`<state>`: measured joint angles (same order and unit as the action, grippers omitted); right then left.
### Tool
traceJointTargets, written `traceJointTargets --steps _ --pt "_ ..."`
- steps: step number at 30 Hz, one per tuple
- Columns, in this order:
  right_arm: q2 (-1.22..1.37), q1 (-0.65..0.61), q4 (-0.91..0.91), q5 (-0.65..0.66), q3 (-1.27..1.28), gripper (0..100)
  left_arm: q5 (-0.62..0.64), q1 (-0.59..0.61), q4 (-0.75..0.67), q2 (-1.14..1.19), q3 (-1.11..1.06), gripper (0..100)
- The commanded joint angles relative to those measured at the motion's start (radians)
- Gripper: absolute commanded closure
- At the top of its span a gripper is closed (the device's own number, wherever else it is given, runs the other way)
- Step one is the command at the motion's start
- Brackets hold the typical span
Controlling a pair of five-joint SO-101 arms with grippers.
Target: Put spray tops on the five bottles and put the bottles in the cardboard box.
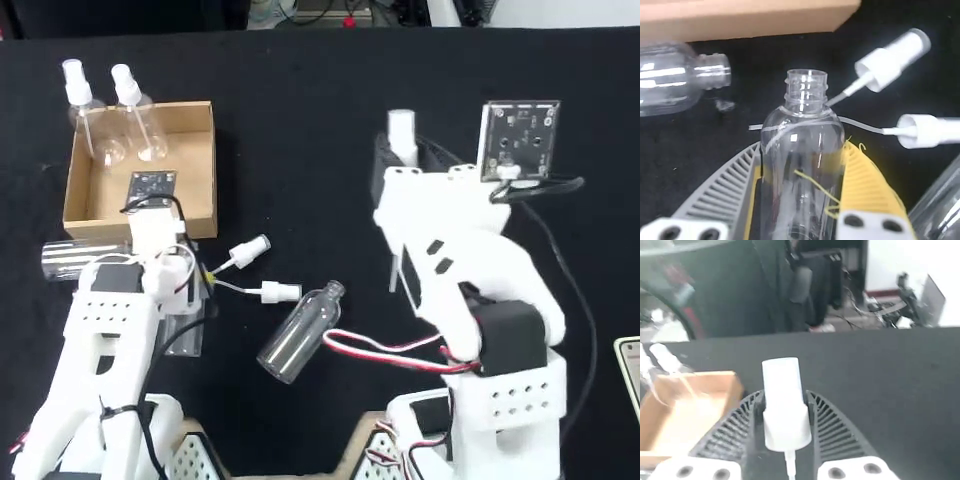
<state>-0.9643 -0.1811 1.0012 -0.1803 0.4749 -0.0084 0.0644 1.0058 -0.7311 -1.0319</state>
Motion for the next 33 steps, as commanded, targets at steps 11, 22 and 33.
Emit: traceJointTargets --steps 11,22,33 --pt "-0.021 -0.041 -0.244 -0.193 -0.051 98.6 -0.049 -0.076 -0.095 -0.54 -0.183 86" --pt "-0.021 -0.193 -0.433 -0.189 -0.051 98.6 -0.041 -0.209 -0.098 -1.086 -0.414 86" --pt "-0.021 -0.258 -0.654 -0.184 0.085 98.6 -0.041 -0.286 -0.239 -1.094 -0.453 86"
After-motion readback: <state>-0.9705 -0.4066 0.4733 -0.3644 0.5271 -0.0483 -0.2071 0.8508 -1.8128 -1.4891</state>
